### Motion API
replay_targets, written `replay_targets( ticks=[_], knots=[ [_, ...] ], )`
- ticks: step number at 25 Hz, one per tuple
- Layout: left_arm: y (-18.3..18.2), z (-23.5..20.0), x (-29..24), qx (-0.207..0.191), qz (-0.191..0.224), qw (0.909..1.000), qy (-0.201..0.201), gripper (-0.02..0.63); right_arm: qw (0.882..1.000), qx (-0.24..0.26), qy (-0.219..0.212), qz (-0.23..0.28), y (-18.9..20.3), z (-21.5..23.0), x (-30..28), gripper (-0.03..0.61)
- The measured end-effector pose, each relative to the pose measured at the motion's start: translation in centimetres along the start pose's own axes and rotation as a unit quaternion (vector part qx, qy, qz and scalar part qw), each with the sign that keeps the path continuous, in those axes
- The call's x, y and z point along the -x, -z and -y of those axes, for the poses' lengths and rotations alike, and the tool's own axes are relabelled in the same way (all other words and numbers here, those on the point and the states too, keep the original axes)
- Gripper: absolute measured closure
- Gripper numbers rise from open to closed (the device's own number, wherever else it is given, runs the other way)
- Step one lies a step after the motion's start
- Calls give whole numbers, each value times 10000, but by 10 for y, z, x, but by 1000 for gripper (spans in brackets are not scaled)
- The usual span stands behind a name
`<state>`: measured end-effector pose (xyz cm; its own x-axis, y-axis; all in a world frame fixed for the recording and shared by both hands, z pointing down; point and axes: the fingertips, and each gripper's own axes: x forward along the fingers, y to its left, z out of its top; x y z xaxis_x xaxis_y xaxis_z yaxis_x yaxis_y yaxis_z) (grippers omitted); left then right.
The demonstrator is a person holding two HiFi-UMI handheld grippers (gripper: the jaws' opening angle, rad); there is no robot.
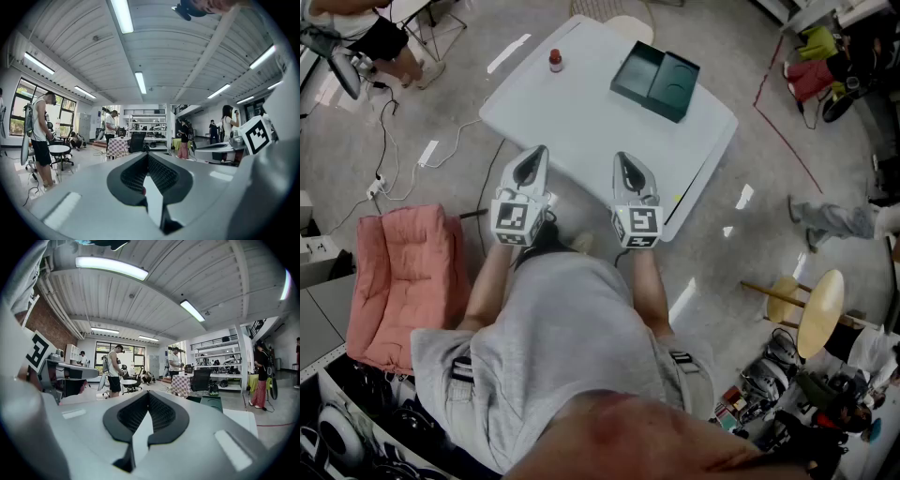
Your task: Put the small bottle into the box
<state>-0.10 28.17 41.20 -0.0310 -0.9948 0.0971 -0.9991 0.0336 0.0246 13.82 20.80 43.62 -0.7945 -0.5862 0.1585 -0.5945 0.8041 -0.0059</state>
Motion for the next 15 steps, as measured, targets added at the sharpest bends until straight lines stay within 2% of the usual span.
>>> replay_targets(
  ticks=[15],
  knots=[
    [0, 2, -2, -21, 10, 10000, -57, 601, 9999, -99, -100, 73, -1, -1, -1, 575]
  ],
)
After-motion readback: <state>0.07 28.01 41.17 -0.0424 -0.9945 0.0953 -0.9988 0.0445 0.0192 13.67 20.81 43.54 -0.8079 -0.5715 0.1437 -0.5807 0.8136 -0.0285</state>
